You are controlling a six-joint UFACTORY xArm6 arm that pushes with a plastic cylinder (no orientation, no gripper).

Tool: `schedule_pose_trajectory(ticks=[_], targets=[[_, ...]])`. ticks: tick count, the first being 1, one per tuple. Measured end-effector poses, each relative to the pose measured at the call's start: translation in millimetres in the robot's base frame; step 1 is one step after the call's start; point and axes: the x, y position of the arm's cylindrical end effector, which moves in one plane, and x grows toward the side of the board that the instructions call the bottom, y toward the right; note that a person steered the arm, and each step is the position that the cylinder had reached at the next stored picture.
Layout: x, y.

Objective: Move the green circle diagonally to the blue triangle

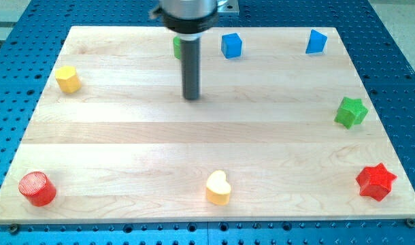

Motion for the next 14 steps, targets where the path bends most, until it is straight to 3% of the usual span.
schedule_pose_trajectory(ticks=[1,3,4,6,7,11,14], targets=[[-6.5,-54.4],[-118.9,-46.3],[-148.6,-39.6],[-130.0,-18.7],[-120.5,32.1],[-106.5,106.4],[-11.8,106.9]])
